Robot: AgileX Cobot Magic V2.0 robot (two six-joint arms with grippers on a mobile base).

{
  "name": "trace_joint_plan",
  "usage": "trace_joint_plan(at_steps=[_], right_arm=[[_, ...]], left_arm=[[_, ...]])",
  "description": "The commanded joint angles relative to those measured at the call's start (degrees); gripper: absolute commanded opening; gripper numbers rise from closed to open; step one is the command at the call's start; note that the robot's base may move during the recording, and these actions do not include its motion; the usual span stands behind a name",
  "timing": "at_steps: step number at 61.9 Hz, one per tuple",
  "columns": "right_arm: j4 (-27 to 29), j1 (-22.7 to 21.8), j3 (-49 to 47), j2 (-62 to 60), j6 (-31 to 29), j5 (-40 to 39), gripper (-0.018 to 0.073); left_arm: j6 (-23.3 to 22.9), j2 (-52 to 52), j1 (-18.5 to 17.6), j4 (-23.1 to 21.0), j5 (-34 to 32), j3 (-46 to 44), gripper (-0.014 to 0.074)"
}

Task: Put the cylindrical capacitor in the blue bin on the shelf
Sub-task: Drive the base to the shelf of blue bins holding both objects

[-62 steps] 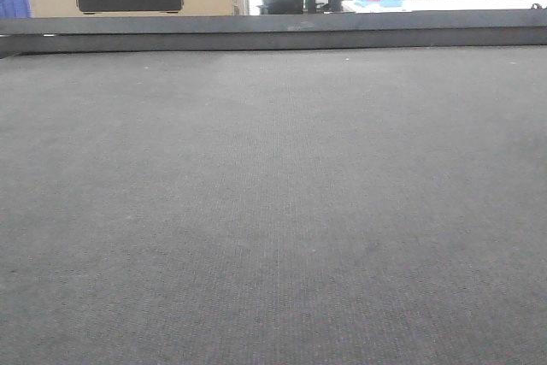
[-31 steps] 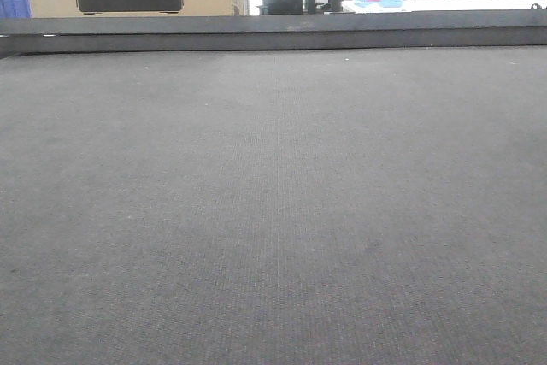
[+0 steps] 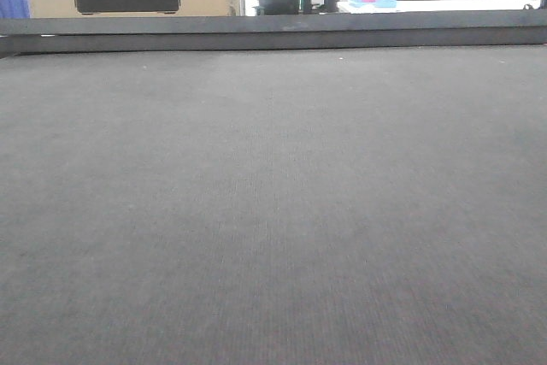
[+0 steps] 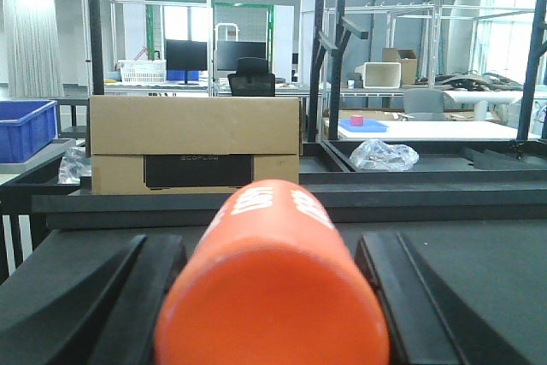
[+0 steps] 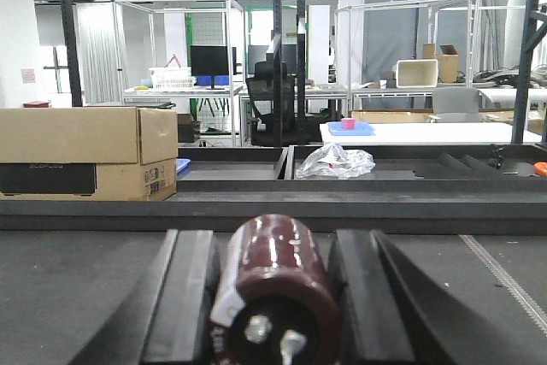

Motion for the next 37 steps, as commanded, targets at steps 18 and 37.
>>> trace_joint_plan(at_steps=[18, 37], right_arm=[[-0.3, -0.1, 0.0, -0.3, -0.1, -1.7, -0.0163], [-0.3, -0.1, 0.0, -0.3, -0.1, -1.6, -0.0163]], left_arm=[[0.2, -0.3, -0.2, 0.2, -1.4, -0.2, -0.0111], [0.2, -0.3, -0.2, 0.2, -1.4, -0.2, -0.0111]])
